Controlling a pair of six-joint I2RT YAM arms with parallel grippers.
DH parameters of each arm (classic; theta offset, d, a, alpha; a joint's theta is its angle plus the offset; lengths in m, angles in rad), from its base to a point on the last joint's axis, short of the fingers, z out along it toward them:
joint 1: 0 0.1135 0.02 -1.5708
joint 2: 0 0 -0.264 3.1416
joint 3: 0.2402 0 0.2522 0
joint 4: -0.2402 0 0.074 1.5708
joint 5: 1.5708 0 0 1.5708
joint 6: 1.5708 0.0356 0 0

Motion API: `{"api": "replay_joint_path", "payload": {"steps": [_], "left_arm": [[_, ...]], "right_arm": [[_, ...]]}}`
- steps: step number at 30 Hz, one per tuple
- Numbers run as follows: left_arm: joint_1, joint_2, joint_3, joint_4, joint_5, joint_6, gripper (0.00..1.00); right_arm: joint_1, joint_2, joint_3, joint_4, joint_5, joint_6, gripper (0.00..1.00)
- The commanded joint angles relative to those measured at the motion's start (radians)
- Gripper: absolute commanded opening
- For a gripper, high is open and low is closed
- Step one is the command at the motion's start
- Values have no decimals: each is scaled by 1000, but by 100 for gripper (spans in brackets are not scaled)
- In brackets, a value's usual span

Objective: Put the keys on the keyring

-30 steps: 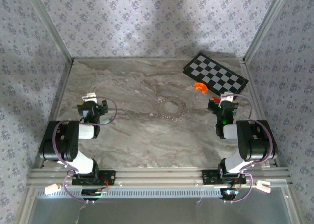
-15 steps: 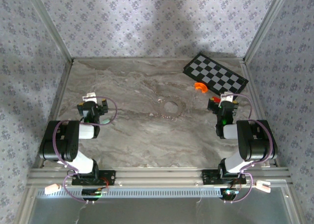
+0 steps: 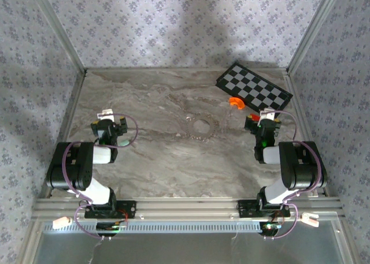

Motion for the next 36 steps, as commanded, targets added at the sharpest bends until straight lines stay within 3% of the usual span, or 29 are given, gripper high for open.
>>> {"api": "replay_joint_path", "payload": {"steps": [1, 13, 16, 24, 26, 29, 31, 36], "left_arm": [[4, -1, 22, 6, 20, -10, 100], [3, -51, 38, -67, 40, -3, 100], [4, -106, 61, -157, 40, -2, 100], [4, -318, 104, -467, 96, -27, 100], [4, -382, 105, -541, 141, -52, 100], [-4, -473, 114, -644, 196, -148, 100], [-17, -520, 131, -735, 188, -216, 100], [-70, -618, 181, -914, 243, -311, 100]], "right_arm": [[-1, 8, 9, 5, 7, -10, 100], [18, -45, -2, -14, 2, -34, 99], [47, -74, -35, 21, 77, -51, 99], [183, -325, 37, -333, 261, -50, 100], [218, -394, 64, -449, 341, 33, 99], [226, -452, 194, -791, 410, 235, 100], [217, -454, 279, -983, 398, 325, 100], [223, -410, 408, -1188, 263, 336, 100]]}}
